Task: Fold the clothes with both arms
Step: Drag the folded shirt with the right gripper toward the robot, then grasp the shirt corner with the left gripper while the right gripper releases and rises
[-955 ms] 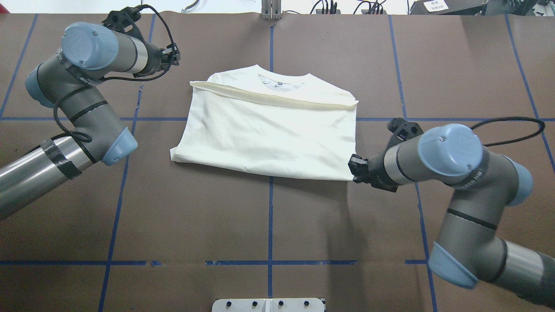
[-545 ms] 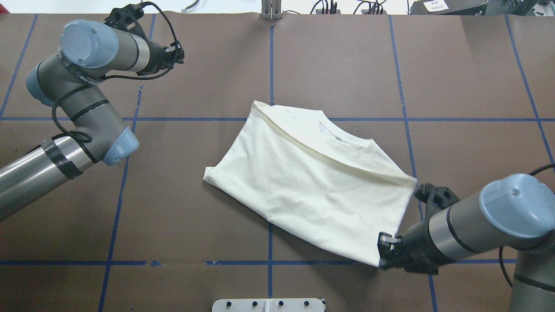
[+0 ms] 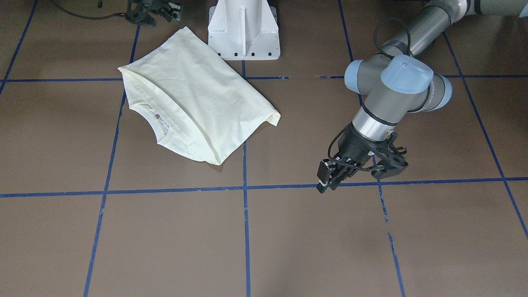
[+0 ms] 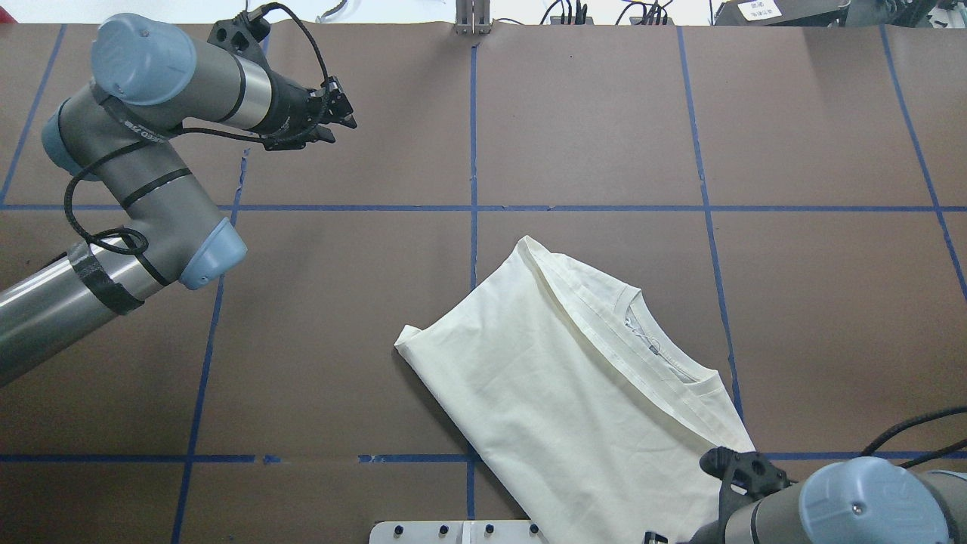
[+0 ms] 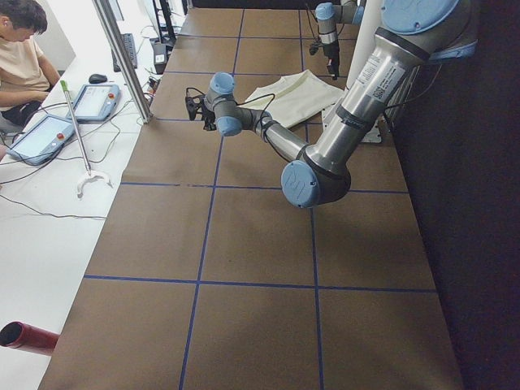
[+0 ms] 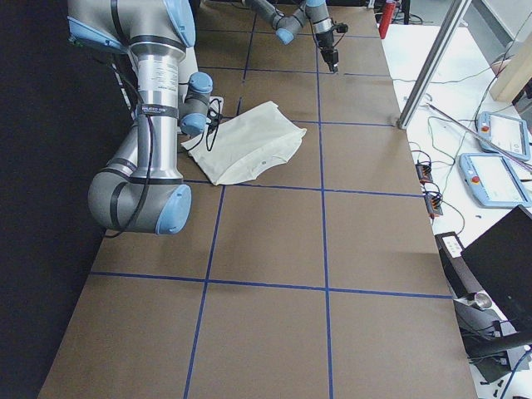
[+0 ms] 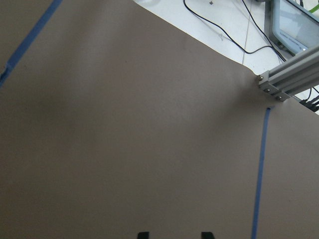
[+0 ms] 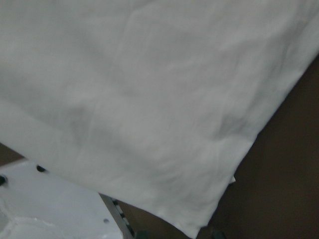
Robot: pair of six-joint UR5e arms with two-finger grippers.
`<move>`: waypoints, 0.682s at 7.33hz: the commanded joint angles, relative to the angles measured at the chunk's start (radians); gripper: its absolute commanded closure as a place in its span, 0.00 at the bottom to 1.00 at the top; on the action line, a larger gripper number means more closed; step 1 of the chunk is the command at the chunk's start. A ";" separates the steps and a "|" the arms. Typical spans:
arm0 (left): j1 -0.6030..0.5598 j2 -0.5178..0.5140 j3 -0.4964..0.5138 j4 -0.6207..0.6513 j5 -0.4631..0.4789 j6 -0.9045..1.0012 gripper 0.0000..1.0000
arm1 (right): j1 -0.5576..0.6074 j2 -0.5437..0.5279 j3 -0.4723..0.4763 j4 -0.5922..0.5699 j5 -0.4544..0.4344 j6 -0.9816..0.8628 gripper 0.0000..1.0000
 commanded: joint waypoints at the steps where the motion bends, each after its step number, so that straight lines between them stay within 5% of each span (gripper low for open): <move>1: 0.048 0.008 -0.103 -0.007 -0.107 -0.058 0.53 | 0.220 0.018 -0.021 -0.003 -0.028 -0.003 0.00; 3: 0.160 0.161 -0.256 -0.007 -0.107 -0.210 0.11 | 0.393 0.078 -0.066 0.001 -0.029 -0.053 0.00; 5: 0.279 0.157 -0.245 0.066 -0.032 -0.273 0.13 | 0.461 0.237 -0.223 0.000 -0.029 -0.126 0.00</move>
